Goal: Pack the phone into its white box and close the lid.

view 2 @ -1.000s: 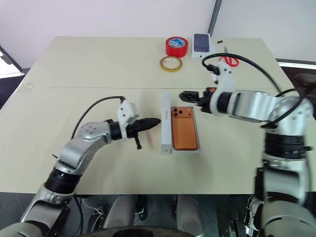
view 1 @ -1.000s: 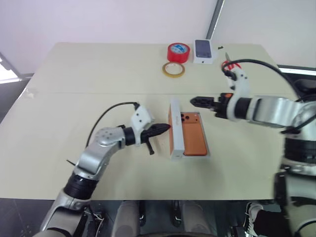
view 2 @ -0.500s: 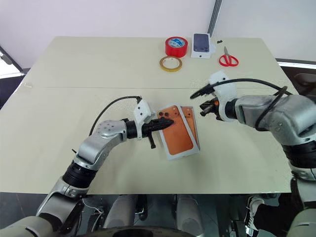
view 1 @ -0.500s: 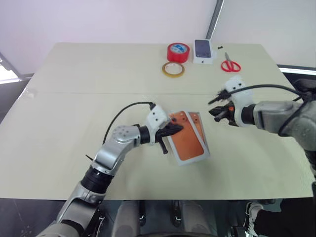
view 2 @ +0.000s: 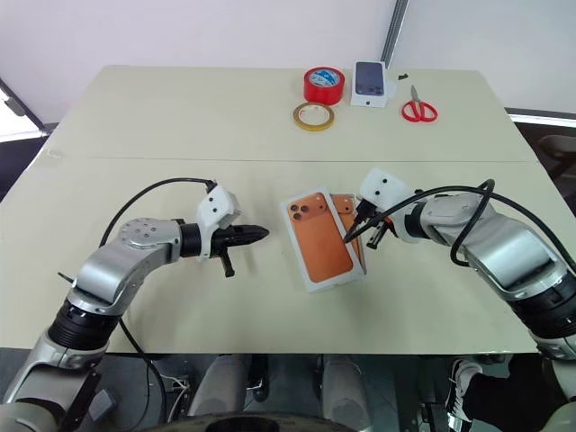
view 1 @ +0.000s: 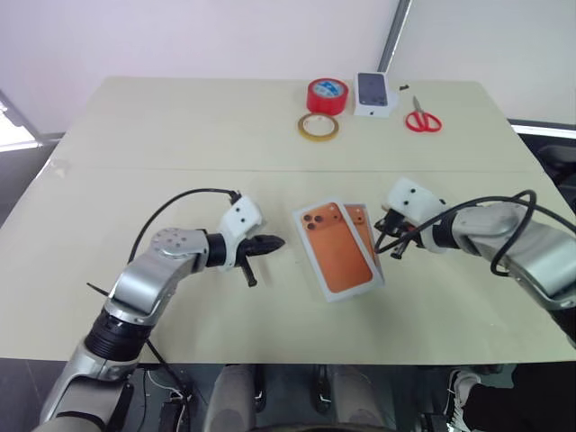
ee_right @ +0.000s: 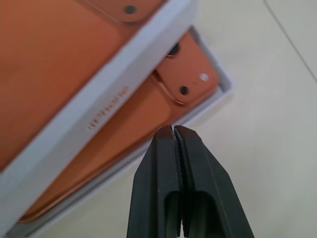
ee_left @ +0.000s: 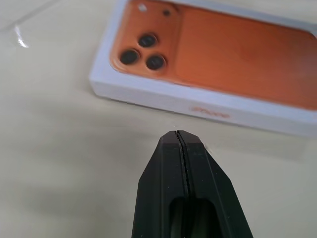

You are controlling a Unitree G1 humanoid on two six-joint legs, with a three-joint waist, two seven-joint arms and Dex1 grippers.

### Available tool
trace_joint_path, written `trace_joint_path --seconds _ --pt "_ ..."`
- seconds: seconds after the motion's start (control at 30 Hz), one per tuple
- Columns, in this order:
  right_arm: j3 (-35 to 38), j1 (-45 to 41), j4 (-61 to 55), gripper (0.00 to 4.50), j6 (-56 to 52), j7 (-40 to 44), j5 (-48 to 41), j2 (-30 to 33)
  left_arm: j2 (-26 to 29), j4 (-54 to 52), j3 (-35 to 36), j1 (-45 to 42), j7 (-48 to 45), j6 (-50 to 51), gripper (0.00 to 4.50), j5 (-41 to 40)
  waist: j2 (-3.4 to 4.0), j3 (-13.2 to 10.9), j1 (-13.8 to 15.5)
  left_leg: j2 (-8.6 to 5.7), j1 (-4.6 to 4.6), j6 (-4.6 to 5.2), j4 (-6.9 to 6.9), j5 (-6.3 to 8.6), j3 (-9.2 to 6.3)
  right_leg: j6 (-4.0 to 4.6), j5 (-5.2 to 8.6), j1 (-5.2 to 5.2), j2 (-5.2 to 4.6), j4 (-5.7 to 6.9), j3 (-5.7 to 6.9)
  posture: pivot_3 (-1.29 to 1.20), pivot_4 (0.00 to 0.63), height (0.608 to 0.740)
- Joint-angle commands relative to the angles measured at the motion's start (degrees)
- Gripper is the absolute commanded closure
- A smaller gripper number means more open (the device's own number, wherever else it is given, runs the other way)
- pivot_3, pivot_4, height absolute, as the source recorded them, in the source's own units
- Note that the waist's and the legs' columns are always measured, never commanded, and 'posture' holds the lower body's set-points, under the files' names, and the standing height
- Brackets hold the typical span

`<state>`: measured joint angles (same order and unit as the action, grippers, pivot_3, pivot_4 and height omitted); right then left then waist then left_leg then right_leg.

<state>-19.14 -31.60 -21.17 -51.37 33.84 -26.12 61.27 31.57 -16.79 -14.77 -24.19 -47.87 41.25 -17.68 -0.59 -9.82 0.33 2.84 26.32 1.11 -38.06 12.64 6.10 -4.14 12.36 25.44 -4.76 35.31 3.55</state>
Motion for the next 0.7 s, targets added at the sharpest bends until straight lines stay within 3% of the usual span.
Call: trace_joint_path --seconds 0.03,0.23,0.7 --pt "1.0 -0.2 -1.7 4.44 1.0 1.9 3.1 -1.4 -1.1 -1.1 -5.6 -0.8 0.1 -0.7 4.50 2.8 0.00 0.0 0.3 -0.01 0.00 0.00 0.00 0.00 0.01 0.00 0.00 0.00 -0.01 -0.01 0.00 0.00 0.150 0.740" --pt "2.0 0.5 -2.2 4.44 0.3 3.9 5.7 -3.1 -3.7 1.9 -10.9 -2.8 2.0 -2.1 4.50 7.8 -0.02 0.0 0.4 -0.03 0.01 0.00 -0.03 0.00 0.01 0.01 -0.01 0.00 -0.02 0.00 0.00 0.00 0.150 0.740" --pt "4.1 2.7 -4.4 4.44 -2.1 6.3 8.5 -4.3 -14.3 6.9 -7.0 -4.5 8.2 -3.9 4.50 7.5 -0.02 0.0 0.4 -0.05 0.00 0.02 -0.07 -0.01 -0.01 -0.01 -0.01 -0.02 0.01 0.08 0.00 0.00 0.150 0.740"
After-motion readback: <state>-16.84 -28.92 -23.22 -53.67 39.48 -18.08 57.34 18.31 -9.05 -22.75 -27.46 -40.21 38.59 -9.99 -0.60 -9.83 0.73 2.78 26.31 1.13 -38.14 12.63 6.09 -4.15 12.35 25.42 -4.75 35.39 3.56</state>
